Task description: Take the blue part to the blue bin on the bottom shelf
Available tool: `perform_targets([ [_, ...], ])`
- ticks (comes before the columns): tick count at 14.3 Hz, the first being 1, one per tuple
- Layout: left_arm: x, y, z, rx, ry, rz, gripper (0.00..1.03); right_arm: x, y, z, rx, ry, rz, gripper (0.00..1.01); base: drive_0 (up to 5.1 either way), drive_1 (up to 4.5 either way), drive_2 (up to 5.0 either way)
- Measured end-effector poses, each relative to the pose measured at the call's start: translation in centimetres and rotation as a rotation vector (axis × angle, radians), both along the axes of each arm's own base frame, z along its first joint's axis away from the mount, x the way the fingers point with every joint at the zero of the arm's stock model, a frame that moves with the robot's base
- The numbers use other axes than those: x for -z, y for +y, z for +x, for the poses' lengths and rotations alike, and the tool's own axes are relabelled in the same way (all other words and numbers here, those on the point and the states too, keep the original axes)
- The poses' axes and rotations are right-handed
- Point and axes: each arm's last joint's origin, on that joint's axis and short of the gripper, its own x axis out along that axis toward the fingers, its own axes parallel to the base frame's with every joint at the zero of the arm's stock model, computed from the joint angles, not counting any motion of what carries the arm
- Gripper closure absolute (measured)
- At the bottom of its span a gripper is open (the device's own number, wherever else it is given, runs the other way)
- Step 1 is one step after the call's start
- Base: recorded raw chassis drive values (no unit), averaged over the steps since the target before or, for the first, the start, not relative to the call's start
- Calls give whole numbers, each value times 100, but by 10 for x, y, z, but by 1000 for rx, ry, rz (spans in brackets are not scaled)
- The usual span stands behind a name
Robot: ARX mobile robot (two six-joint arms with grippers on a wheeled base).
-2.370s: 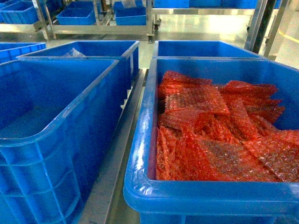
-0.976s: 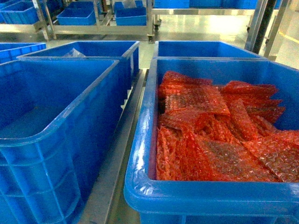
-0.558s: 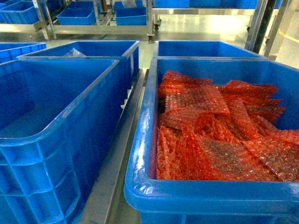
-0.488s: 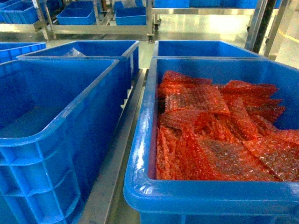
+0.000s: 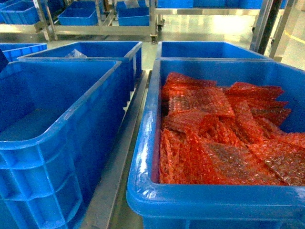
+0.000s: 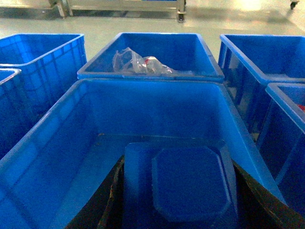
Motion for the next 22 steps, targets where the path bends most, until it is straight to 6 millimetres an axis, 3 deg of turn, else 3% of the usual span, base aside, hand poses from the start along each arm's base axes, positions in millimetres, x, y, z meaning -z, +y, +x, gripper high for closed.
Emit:
perform_targets([
  [1, -1, 0, 0, 0, -11, 1, 59, 0, 0, 0, 0, 0, 0, 3, 0, 0, 0],
  [6, -2, 3, -1, 9, -6, 5, 3, 0, 0, 0, 0, 0, 0, 3, 0, 0, 0],
  [12, -5, 7, -2, 5, -27, 1, 5, 0, 0, 0, 0, 0, 0, 3, 0, 0, 0],
  [14, -10, 9, -14, -9, -55, -6, 5, 0, 0, 0, 0, 0, 0, 3, 0, 0, 0],
  [18, -11, 9, -14, -11, -69, -18, 5, 0, 0, 0, 0, 0, 0, 3, 0, 0, 0],
  [19, -9, 11, -19, 38, -170, -14, 17, 0, 0, 0, 0, 0, 0, 3, 0, 0, 0],
  [22, 23, 23, -52, 46, -181, -6, 55, 0, 0, 0, 0, 0, 0, 3, 0, 0, 0],
])
